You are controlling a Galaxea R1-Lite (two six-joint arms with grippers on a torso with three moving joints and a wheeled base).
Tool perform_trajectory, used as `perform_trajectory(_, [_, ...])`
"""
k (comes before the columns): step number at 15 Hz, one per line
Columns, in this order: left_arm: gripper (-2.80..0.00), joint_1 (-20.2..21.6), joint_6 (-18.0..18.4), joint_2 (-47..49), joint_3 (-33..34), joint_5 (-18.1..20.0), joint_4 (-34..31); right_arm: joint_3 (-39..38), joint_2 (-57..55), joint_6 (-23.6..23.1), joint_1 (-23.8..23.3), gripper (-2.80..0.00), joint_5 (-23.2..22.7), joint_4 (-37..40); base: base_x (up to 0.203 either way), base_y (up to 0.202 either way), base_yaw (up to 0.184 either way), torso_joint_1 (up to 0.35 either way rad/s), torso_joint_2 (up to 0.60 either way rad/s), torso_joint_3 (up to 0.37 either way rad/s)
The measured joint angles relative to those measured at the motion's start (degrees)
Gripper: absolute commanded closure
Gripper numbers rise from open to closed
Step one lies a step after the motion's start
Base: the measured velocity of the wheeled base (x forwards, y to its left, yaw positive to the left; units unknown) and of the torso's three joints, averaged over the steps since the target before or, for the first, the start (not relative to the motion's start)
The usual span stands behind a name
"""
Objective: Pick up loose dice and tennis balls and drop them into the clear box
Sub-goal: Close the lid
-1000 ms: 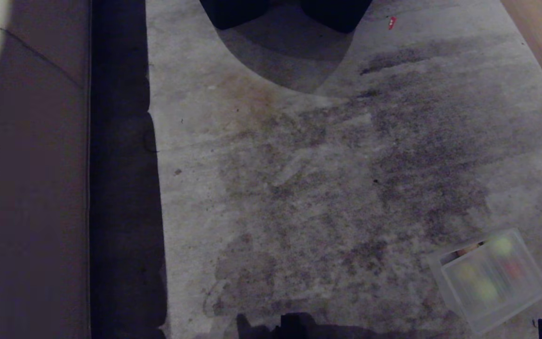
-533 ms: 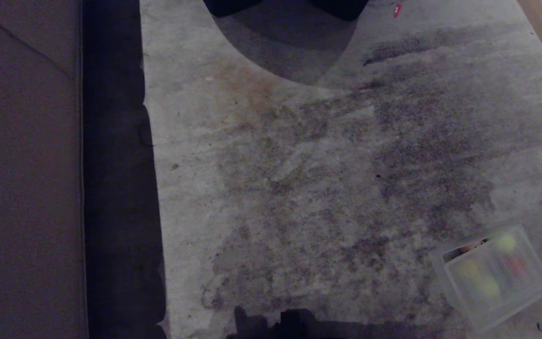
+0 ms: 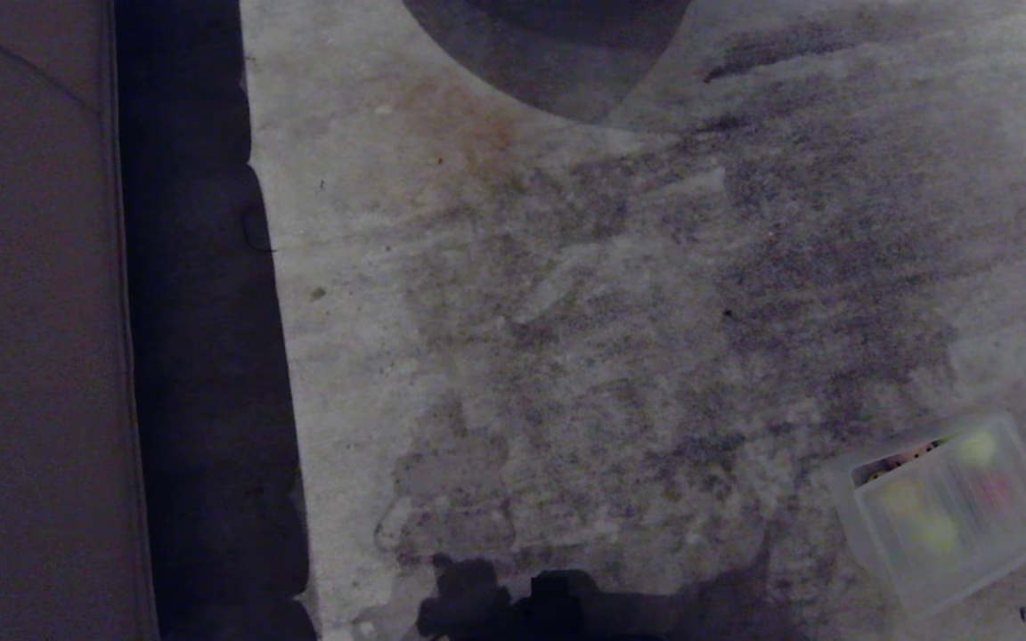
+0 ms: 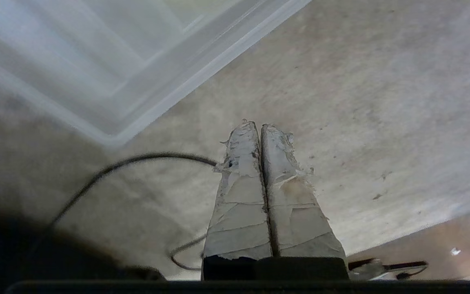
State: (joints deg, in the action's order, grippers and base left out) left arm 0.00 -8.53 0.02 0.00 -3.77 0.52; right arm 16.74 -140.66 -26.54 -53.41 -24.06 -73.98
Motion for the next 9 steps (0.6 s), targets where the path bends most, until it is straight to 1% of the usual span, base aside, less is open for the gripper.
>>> perform_trajectory(3, [0.0, 0.0, -0.01, 0.0, 0.0, 0.02, -0.01, -0.09, -0.06, 1.2, -0.71, 0.0, -1.06, 0.03, 0.0, 0.0, 0.0, 0.0, 0.0, 0.0])
perform_trajectory(4, [0.0, 0.0, -0.01, 0.0, 0.0, -0.01, -0.01, 0.34, -0.09, 2.43, -1.24, 0.0, -1.24, 0.03, 0.0, 0.0, 0.0, 0.0, 0.0, 0.0])
perform_trajectory(7, [0.0, 0.0, 0.0, 0.0, 0.0, 0.0, -0.01, 1.32, -0.43, 9.64, -1.69, 0.0, -2.5, 0.05, 0.0, 0.0, 0.0, 0.0, 0.0, 0.0])
perform_trajectory(9, [0.0, 0.0, -0.01, 0.0, 0.0, -0.02, -0.01, 2.65, -2.55, 12.01, -1.57, 0.0, -3.4, -0.99, 0.0, 0.0, 0.0, 0.0, 0.0, 0.0])
